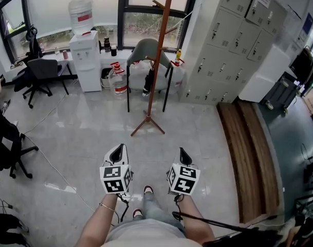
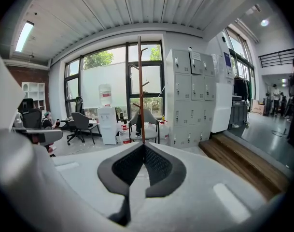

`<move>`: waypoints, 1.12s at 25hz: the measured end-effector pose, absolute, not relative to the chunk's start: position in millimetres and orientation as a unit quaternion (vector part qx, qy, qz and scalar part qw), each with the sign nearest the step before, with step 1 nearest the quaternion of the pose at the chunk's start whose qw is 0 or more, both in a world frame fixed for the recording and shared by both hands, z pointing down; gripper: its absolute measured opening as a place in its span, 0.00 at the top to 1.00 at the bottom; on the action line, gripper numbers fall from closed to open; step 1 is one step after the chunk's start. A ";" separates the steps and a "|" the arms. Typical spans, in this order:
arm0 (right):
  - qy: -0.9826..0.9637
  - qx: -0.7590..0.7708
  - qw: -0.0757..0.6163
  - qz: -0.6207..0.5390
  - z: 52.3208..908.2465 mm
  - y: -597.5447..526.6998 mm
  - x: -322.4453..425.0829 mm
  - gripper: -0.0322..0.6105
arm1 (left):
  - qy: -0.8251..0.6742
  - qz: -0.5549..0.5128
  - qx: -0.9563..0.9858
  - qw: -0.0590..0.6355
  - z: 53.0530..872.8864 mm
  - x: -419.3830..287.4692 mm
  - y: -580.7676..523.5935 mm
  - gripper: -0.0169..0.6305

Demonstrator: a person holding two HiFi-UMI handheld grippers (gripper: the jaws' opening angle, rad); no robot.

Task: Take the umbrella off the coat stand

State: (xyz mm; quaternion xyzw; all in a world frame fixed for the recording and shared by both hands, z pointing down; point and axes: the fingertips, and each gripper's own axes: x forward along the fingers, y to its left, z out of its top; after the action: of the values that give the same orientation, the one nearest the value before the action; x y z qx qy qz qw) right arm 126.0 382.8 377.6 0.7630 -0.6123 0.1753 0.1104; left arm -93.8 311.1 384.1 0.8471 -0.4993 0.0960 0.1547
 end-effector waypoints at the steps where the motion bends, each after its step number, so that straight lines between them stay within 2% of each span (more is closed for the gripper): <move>1: -0.613 0.763 0.110 0.176 377.1 375.2 129.1 0.94 | -0.499 0.096 0.847 0.154 382.5 -90.4 303.9 0.97; 18: -0.644 0.739 0.113 0.163 359.3 218.8 198.4 0.94 | -0.529 0.083 0.832 0.146 361.9 -25.7 160.5 0.97; 28: -0.650 0.731 0.113 0.175 372.4 163.3 234.8 0.94 | -0.536 0.092 0.827 0.145 369.4 7.6 111.3 0.97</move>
State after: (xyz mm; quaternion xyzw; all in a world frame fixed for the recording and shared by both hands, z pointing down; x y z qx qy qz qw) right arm 234.8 163.3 372.4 0.7312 -0.6497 0.1745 0.1134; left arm 7.6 111.3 369.4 0.8266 -0.5359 0.0921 0.1453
